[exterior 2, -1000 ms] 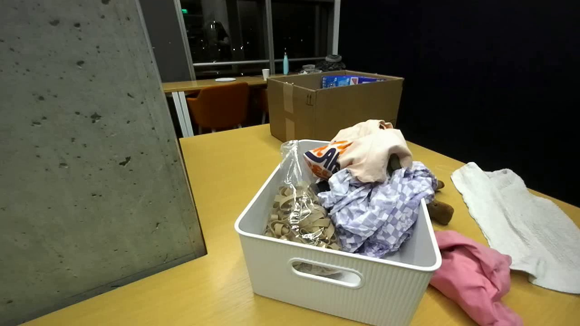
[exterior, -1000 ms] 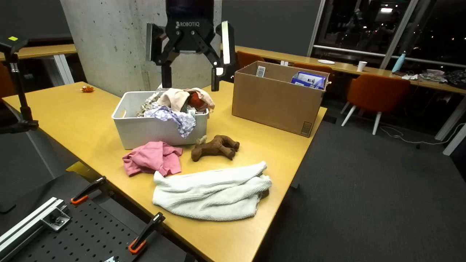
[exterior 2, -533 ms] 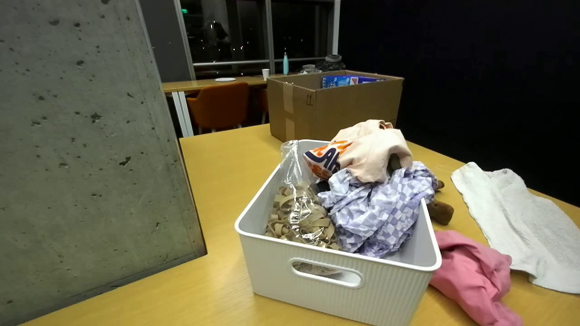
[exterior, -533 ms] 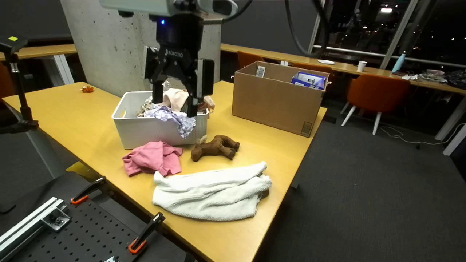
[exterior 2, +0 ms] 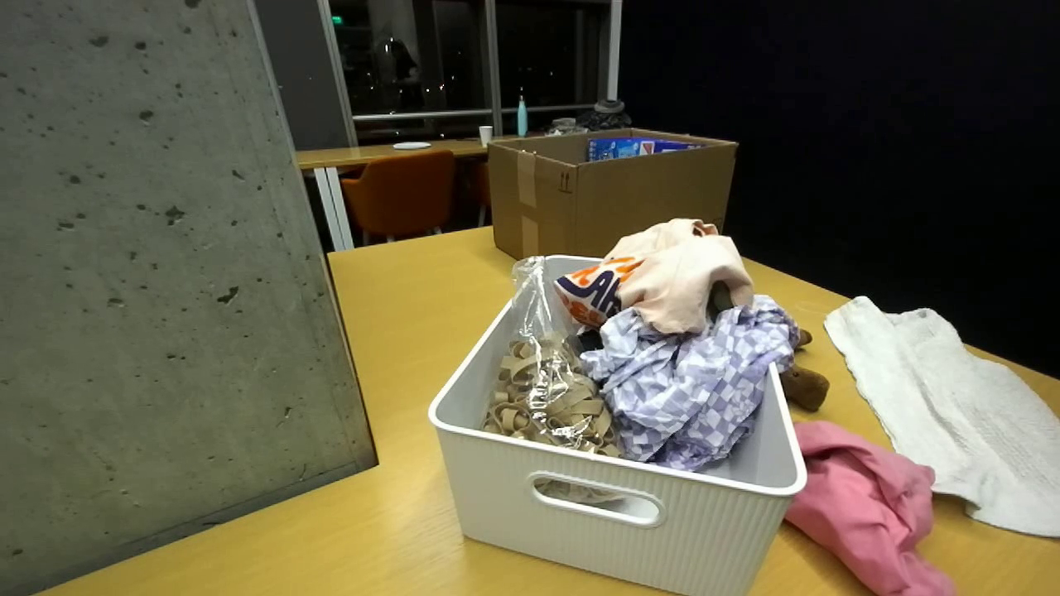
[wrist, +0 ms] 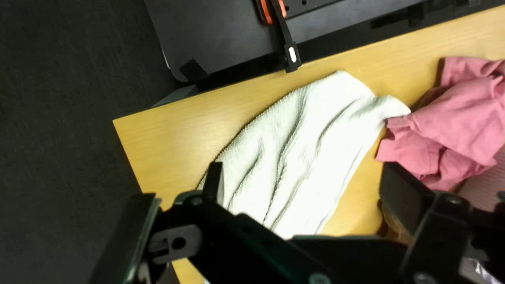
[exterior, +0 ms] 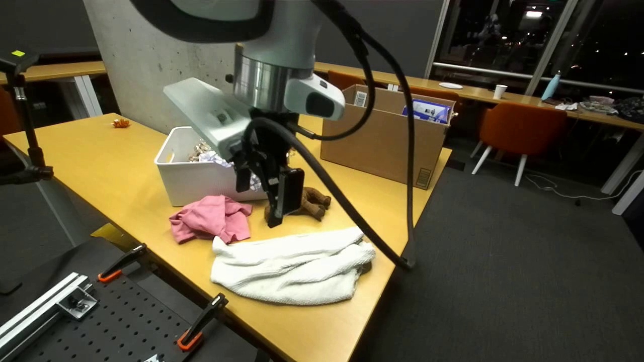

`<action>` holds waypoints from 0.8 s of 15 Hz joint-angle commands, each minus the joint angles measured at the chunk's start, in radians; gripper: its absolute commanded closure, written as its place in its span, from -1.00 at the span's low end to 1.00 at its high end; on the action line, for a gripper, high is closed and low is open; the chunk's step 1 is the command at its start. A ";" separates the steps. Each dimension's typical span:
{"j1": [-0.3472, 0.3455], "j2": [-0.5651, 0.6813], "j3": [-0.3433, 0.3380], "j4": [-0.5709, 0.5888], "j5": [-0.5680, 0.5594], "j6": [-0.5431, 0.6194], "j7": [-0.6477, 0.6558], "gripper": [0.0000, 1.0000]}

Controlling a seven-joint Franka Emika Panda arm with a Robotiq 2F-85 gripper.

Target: Place the towel over the moose then place them in the storage box.

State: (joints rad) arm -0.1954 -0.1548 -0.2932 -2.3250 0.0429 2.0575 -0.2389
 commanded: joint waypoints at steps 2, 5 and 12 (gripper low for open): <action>-0.019 0.214 -0.017 0.232 0.156 -0.049 -0.120 -1.00; -0.047 0.385 0.012 0.387 0.271 -0.079 -0.181 -1.00; -0.158 0.652 0.104 0.563 0.378 -0.176 -0.160 -1.00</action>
State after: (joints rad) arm -0.2897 0.4090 -0.2330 -1.8532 0.3913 1.9573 -0.4074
